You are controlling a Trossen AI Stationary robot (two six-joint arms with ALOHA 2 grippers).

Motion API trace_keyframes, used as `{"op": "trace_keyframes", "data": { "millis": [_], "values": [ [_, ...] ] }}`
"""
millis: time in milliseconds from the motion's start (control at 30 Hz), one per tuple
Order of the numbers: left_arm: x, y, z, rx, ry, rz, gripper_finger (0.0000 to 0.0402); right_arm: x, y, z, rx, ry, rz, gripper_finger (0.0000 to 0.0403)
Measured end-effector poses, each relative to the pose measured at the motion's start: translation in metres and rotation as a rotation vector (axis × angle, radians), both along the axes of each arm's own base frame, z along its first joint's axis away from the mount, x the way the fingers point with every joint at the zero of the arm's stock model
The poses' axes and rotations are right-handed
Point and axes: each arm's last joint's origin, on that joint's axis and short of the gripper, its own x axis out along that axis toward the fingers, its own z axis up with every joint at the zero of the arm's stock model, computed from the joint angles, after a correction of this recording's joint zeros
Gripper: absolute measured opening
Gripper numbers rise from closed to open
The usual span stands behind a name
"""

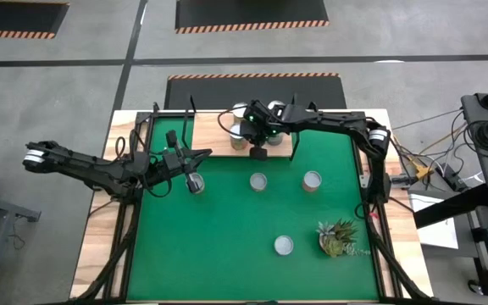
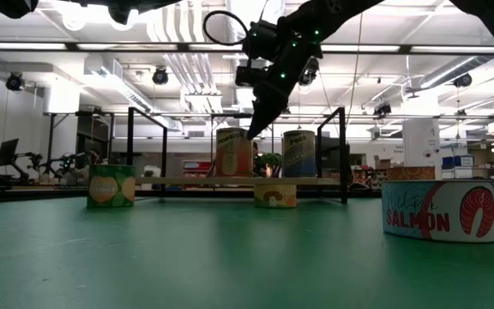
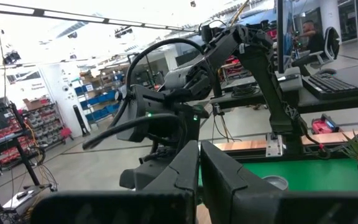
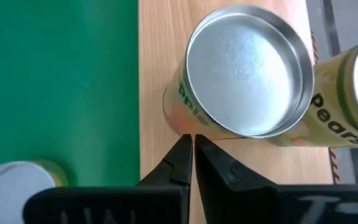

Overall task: Pick and place cans onto a shelf
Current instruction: Adjust the canned pineapple on the shelf

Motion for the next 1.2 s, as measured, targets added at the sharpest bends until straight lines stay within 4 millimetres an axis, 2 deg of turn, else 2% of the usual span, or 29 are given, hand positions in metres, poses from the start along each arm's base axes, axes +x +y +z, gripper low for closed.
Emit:
{"op": "trace_keyframes", "data": {
  "millis": [233,433,767,1200],
  "values": [
    [0.0,0.0,0.0,0.0,0.0,0.0,0.0,-0.005,0.004,0.014,-0.007,-0.031,-0.002,0.0009],
    [0.0,0.0,0.0,0.0,0.0,0.0,0.0,0.004,0.005,0.029,-0.057,-0.185,0.003,0.0009],
    [0.0,0.0,0.0,0.0,0.0,0.0,0.0,0.018,-0.005,0.011,-0.096,-0.204,0.019,0.0009],
    [0.0,0.0,0.0,0.0,0.0,0.0,0.0,0.009,-0.018,0.003,-0.086,-0.125,-0.03,0.0009]
  ]
}}
